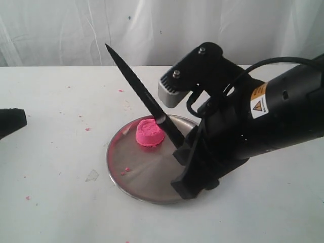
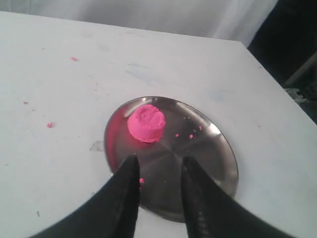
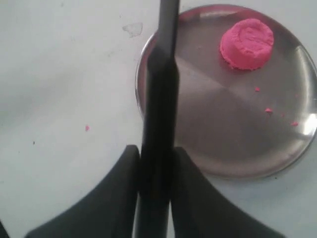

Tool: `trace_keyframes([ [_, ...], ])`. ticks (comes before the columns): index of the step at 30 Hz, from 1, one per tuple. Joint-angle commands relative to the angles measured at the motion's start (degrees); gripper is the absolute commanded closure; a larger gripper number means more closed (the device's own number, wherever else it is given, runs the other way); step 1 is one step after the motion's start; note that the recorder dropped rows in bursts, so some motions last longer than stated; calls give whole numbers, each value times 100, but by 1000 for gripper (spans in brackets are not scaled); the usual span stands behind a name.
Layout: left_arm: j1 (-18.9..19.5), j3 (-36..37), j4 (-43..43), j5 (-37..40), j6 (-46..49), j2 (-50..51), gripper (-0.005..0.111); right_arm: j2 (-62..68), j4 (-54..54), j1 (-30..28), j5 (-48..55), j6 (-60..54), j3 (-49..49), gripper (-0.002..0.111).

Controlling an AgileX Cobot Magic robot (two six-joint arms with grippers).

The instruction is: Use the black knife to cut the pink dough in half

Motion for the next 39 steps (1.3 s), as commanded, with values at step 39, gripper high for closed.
trace_keyframes([
  [39, -464, -1098, -678, -3028, -1727, 540, 91, 706, -469, -45, -273, 636, -18, 108],
])
